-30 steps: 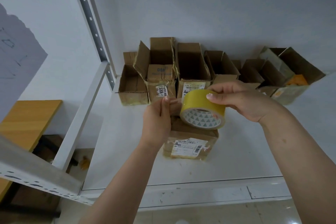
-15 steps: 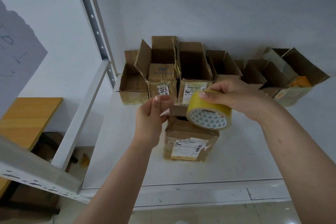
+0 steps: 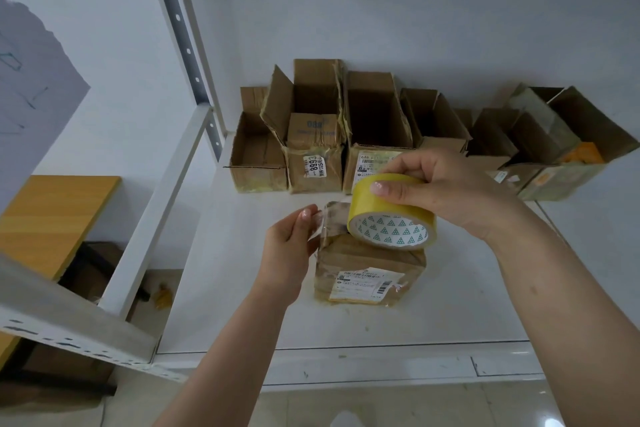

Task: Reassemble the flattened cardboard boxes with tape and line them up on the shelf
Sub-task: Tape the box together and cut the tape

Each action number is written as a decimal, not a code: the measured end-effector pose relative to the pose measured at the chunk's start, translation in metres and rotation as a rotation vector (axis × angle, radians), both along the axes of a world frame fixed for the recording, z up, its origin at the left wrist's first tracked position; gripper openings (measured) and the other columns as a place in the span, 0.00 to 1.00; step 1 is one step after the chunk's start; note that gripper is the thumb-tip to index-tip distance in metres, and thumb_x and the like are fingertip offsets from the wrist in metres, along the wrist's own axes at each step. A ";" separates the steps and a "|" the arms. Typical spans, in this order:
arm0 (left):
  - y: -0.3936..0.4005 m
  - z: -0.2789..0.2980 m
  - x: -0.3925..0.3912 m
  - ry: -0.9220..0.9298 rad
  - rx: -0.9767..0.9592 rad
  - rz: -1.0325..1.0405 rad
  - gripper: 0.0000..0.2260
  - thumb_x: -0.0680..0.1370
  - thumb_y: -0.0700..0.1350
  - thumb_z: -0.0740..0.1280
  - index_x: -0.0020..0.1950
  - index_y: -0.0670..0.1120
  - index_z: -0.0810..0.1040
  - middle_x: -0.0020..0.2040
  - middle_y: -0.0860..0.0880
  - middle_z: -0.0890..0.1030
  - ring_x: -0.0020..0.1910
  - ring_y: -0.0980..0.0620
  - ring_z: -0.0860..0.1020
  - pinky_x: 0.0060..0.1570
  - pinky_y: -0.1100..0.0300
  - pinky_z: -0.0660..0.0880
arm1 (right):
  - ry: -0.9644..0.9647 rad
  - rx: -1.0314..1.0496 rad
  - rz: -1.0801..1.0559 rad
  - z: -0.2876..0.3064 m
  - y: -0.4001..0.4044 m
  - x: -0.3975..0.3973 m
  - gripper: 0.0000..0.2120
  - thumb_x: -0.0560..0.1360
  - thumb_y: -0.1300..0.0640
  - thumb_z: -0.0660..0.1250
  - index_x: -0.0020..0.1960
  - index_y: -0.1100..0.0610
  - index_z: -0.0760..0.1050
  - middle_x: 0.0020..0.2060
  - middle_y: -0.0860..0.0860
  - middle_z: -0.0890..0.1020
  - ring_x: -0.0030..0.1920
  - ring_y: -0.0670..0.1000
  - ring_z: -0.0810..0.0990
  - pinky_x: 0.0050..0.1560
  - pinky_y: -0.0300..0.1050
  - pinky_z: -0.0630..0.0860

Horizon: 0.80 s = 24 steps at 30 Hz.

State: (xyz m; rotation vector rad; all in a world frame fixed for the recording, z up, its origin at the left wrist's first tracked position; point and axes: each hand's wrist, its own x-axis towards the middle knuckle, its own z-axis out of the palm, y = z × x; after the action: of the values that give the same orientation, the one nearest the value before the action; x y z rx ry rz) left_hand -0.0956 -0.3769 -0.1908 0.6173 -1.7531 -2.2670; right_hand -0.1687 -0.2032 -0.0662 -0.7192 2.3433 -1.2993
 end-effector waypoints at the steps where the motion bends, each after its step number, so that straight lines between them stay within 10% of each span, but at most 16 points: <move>1: 0.001 0.000 0.001 -0.001 0.000 -0.023 0.16 0.85 0.42 0.55 0.65 0.36 0.76 0.57 0.38 0.82 0.59 0.41 0.80 0.58 0.50 0.78 | 0.005 0.000 -0.005 -0.001 0.000 0.000 0.28 0.51 0.31 0.70 0.44 0.47 0.83 0.40 0.43 0.85 0.41 0.44 0.84 0.45 0.44 0.79; 10: 0.015 -0.011 0.007 -0.076 0.028 -0.108 0.17 0.85 0.50 0.56 0.58 0.43 0.81 0.52 0.38 0.84 0.54 0.38 0.82 0.60 0.38 0.75 | -0.024 -0.121 -0.068 -0.013 -0.001 0.003 0.19 0.53 0.33 0.72 0.39 0.42 0.83 0.37 0.43 0.83 0.38 0.43 0.82 0.40 0.41 0.77; 16: 0.019 -0.026 0.001 -0.199 0.263 -0.052 0.21 0.83 0.48 0.62 0.74 0.49 0.61 0.66 0.42 0.76 0.60 0.43 0.79 0.63 0.44 0.74 | -0.029 -0.149 -0.062 -0.015 0.001 0.000 0.20 0.52 0.33 0.72 0.39 0.43 0.83 0.40 0.46 0.84 0.40 0.46 0.83 0.42 0.43 0.78; 20: 0.009 -0.019 0.006 -0.122 0.019 -0.064 0.16 0.83 0.53 0.58 0.70 0.50 0.69 0.69 0.46 0.74 0.67 0.50 0.73 0.70 0.47 0.68 | -0.037 -0.129 -0.035 -0.013 0.002 -0.002 0.19 0.52 0.33 0.72 0.39 0.41 0.83 0.40 0.45 0.84 0.40 0.45 0.83 0.42 0.42 0.79; 24: -0.012 0.013 0.005 0.278 -0.686 -0.337 0.45 0.67 0.73 0.65 0.76 0.50 0.58 0.75 0.54 0.64 0.75 0.58 0.60 0.76 0.56 0.57 | -0.026 -0.118 0.001 -0.011 0.003 -0.003 0.20 0.52 0.31 0.71 0.40 0.39 0.82 0.39 0.42 0.84 0.39 0.43 0.83 0.37 0.36 0.78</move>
State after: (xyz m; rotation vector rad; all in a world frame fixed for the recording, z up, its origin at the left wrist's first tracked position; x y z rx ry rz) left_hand -0.0909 -0.3890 -0.1774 -0.1283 -2.4041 -1.6171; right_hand -0.1718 -0.1998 -0.0776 -0.7337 2.2605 -1.4478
